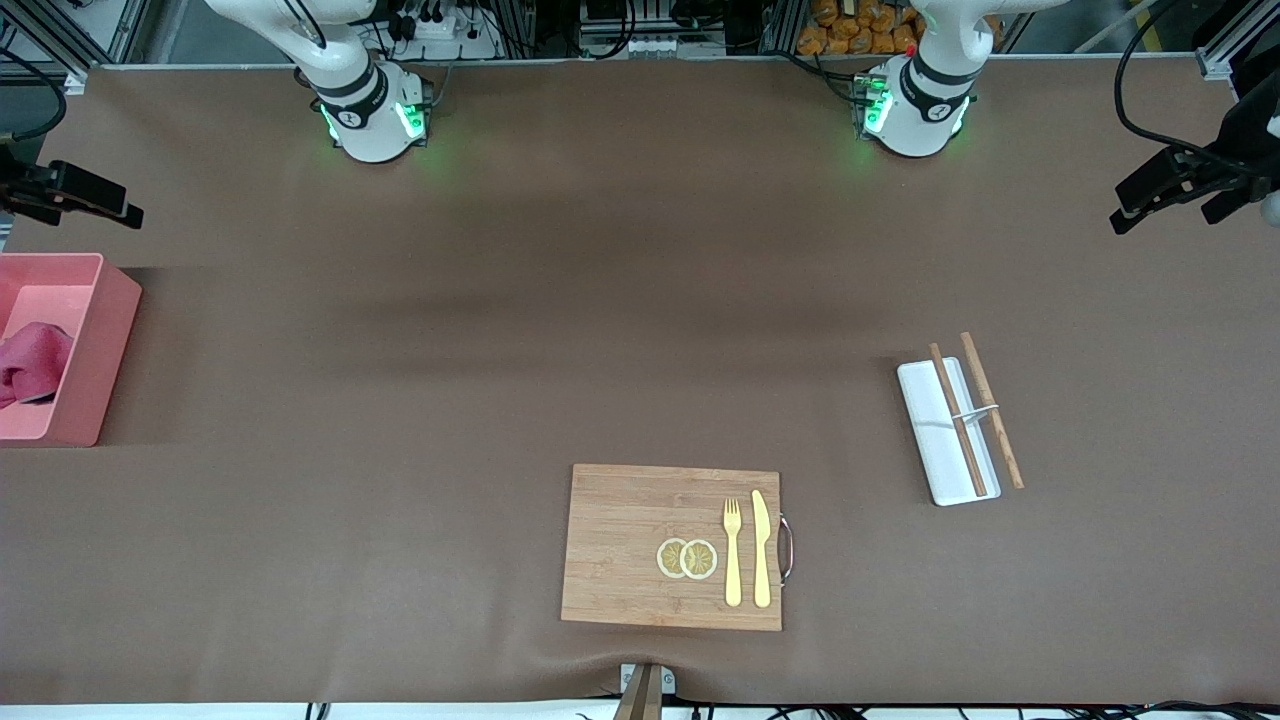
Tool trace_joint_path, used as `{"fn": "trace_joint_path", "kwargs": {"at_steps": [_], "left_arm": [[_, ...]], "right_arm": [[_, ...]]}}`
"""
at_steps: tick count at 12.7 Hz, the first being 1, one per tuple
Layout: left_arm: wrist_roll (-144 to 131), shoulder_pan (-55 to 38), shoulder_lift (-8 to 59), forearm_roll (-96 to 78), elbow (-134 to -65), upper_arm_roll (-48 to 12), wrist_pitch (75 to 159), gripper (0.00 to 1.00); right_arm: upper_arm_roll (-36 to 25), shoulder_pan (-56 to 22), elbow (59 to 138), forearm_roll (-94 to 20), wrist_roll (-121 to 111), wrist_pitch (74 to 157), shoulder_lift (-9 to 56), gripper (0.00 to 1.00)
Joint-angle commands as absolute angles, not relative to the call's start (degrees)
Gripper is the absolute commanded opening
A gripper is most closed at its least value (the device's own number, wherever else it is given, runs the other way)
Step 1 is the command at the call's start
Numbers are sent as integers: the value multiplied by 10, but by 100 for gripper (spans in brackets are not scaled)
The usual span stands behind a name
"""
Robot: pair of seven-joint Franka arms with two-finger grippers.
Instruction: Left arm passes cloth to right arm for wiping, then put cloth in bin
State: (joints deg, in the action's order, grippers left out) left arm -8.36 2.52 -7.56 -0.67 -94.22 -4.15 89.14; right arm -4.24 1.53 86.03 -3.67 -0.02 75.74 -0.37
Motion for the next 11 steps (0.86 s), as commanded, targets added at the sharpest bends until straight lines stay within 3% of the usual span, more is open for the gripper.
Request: {"fn": "trace_joint_path", "kwargs": {"at_steps": [1, 11], "left_arm": [[-89, 30, -73, 4, -929, -47, 882, 100], [-94, 30, -65, 5, -899, -47, 842, 100]], "right_arm": [[-48, 13, 854, -33, 12, 765, -14, 100], [-49, 14, 849, -8, 9, 766, -13, 100]]}}
